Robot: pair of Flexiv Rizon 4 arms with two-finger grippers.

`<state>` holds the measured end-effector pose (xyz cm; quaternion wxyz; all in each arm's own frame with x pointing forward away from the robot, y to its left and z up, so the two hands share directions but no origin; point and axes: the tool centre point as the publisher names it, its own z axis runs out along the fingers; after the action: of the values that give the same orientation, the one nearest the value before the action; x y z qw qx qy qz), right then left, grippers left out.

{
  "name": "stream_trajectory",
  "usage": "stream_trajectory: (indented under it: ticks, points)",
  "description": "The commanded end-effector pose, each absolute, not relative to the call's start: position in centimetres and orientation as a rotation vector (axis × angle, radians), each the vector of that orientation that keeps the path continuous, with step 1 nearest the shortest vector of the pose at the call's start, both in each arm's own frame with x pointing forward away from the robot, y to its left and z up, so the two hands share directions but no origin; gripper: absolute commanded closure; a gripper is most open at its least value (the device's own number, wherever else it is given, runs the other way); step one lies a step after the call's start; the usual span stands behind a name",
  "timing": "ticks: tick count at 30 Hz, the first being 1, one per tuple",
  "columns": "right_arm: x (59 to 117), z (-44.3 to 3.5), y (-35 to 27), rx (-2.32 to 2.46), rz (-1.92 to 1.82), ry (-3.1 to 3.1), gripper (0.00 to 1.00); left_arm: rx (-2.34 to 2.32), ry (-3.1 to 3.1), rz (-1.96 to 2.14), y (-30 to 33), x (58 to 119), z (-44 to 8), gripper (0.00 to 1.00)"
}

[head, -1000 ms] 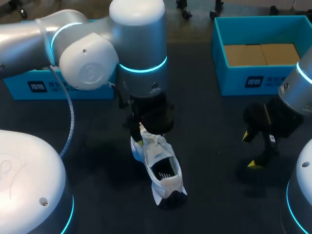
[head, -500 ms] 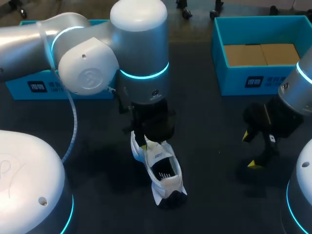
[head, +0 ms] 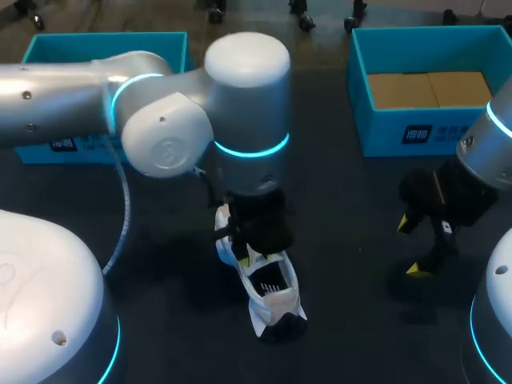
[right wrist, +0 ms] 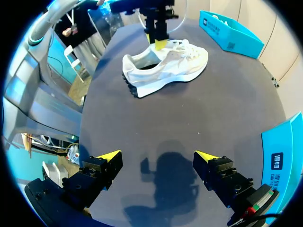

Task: Take the shoe out of the shoebox, open the shoe tongue, remove and reinsert the insole, then place the shoe into the shoebox

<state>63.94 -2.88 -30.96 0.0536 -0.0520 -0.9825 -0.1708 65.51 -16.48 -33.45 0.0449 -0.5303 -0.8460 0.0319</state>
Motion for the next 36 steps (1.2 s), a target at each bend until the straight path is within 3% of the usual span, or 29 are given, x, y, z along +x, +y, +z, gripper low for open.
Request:
stream_trajectory:
  ticks: [1, 6, 14, 20, 22, 24, 27, 30, 36]
  points:
    - [63.9, -31.0, -2.8, -0.16, -0.515, -2.987, 0.0, -1.621, -2.588, 0.1, -16.8, 65.4, -33.3, 0.62]
    - [63.9, -31.0, -2.8, -0.16, -0.515, -2.987, 0.0, -1.651, -2.617, 0.122, -15.9, 65.0, -31.5, 0.61]
    - [63.9, -31.0, -2.8, -0.16, -0.515, -2.987, 0.0, -1.595, -2.618, 0.066, -16.8, 65.4, -34.3, 0.61]
    - [63.9, -31.0, -2.8, -0.16, -0.515, -2.987, 0.0, -1.576, -2.631, 0.105, -16.0, 65.2, -33.2, 0.51]
    - [63.9, -31.0, -2.8, -0.16, -0.515, -2.987, 0.0, -1.581, -2.659, 0.126, -15.4, 64.8, -31.6, 0.46]
    - [63.9, -31.0, -2.8, -0.16, -0.515, -2.987, 0.0, -1.567, -2.678, 0.127, -15.0, 64.4, -30.4, 0.35]
    - [63.9, -31.0, -2.8, -0.16, -0.515, -2.987, 0.0, -1.472, -2.714, 0.131, -14.8, 63.6, -29.1, 0.03]
    - [63.9, -31.0, -2.8, -0.16, -0.515, -2.987, 0.0, -1.204, -2.746, 0.091, -14.6, 62.3, -27.9, 0.0]
    - [63.9, -31.0, -2.8, -0.16, -0.515, -2.987, 0.0, -1.204, -2.746, 0.091, -14.6, 62.3, -27.9, 0.0]
